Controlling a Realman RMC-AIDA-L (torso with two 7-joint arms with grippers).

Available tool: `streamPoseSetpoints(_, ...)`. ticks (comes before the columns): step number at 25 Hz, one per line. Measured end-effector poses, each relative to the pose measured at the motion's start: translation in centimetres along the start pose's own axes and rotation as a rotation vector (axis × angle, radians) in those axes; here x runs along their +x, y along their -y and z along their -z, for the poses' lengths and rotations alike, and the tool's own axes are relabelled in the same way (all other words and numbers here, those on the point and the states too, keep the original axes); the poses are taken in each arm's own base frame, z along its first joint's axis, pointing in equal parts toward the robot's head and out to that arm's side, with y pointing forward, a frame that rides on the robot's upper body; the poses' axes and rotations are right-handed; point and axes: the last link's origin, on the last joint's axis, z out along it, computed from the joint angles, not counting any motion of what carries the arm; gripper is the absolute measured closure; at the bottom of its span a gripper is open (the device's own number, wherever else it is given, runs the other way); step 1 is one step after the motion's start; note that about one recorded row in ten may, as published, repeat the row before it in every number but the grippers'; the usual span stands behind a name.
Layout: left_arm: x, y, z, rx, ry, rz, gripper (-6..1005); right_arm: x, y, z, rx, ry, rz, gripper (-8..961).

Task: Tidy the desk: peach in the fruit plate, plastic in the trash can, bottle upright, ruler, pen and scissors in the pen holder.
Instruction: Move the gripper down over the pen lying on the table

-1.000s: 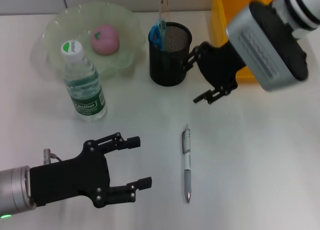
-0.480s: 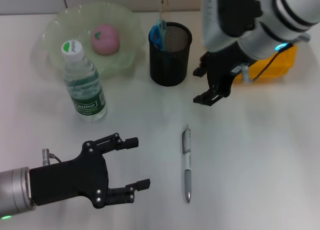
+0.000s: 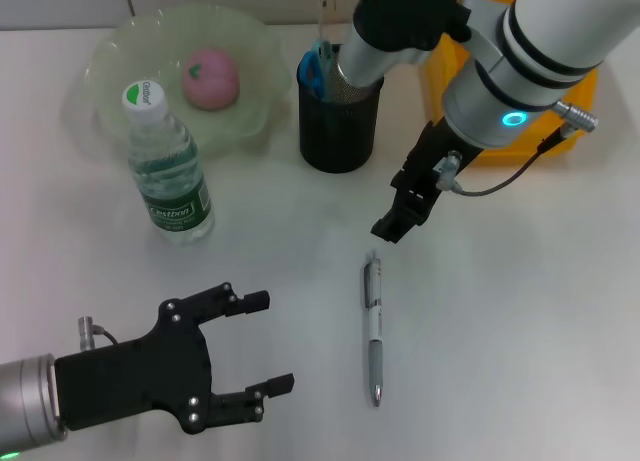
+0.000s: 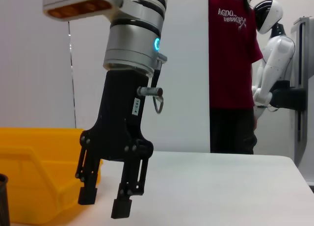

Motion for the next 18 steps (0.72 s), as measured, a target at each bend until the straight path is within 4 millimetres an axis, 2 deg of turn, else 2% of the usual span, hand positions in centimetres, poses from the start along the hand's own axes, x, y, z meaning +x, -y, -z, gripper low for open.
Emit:
streamPoseSetpoints(3,-0.3,-0.3,0.0,0.005,0.000,-0.005,208,0.0,-0.1,0.1,-0.012,-0.021,-0.101,304)
streamPoseSetpoints(11,-0.9,0.0,0.0,0.038,0.034,0.000,208,-0.2,-0.2,-0.3,-0.020,-0.028,-0.220,311)
streamPoseSetpoints(16,-1.1,0.5,-0.1,0.059,0.058,-0.031,208,-1.4,0.1,-0.7,-0.012,-0.013,-0.316,312)
streamPoseSetpoints(18,-1.3,0.7,-0.2,0.067,0.073,-0.049,208,-1.9,0.0,-1.5,-0.016,-0.045,-0.364,312)
